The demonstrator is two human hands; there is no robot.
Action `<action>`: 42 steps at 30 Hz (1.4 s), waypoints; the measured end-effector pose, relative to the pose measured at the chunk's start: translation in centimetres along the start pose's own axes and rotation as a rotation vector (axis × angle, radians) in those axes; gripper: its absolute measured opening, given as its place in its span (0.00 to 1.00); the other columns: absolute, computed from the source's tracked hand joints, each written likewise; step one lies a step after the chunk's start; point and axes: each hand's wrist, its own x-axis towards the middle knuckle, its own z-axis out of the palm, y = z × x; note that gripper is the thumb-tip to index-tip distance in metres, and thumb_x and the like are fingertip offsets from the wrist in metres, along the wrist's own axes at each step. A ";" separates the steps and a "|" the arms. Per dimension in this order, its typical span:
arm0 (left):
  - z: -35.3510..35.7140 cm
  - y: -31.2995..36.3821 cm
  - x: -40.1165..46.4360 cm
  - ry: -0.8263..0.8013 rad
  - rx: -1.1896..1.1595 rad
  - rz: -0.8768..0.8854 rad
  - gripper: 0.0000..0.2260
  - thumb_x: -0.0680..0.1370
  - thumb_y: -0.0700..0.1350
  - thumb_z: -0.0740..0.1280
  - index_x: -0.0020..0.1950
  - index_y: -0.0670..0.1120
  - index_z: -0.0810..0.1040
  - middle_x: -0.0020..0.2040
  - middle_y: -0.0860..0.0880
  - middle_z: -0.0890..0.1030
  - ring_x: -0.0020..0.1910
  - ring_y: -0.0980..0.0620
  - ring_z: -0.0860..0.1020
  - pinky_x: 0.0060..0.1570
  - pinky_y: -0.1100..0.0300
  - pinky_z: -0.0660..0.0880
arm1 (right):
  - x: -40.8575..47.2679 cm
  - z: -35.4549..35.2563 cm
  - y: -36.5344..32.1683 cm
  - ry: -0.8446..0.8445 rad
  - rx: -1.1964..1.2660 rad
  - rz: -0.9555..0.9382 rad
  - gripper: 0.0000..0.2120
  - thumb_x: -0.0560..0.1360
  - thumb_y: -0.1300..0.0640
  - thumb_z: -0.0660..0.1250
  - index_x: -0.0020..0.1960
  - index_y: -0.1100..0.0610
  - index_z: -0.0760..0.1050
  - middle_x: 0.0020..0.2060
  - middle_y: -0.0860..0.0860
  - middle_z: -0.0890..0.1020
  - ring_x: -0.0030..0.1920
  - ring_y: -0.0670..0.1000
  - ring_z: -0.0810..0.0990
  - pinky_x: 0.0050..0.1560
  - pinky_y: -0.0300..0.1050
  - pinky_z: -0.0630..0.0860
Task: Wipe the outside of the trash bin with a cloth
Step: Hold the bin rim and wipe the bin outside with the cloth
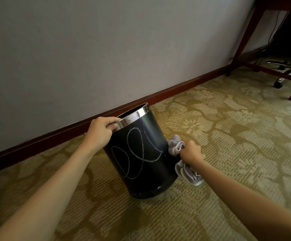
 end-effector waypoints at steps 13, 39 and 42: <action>1.6 0.7 0.1 0.006 -0.002 0.062 0.15 0.79 0.38 0.61 0.62 0.50 0.78 0.60 0.51 0.80 0.62 0.53 0.74 0.55 0.65 0.69 | -0.9 -0.8 -6.1 0.382 0.190 -0.475 0.23 0.74 0.66 0.61 0.66 0.49 0.73 0.59 0.50 0.74 0.55 0.54 0.66 0.58 0.51 0.61; 0.4 -0.4 1.2 0.120 -0.070 -0.069 0.13 0.79 0.39 0.61 0.58 0.51 0.81 0.58 0.51 0.80 0.60 0.50 0.74 0.57 0.55 0.69 | -3.0 -0.2 -6.0 0.396 -0.119 -0.851 0.25 0.65 0.71 0.69 0.59 0.55 0.80 0.56 0.55 0.77 0.53 0.62 0.71 0.48 0.53 0.63; -1.2 -2.5 1.2 0.143 -0.075 -0.136 0.13 0.80 0.39 0.61 0.60 0.49 0.80 0.58 0.50 0.80 0.59 0.51 0.75 0.59 0.54 0.70 | -4.2 0.6 -3.6 0.318 -0.198 -0.966 0.22 0.63 0.67 0.74 0.54 0.52 0.82 0.54 0.52 0.79 0.53 0.59 0.71 0.47 0.54 0.65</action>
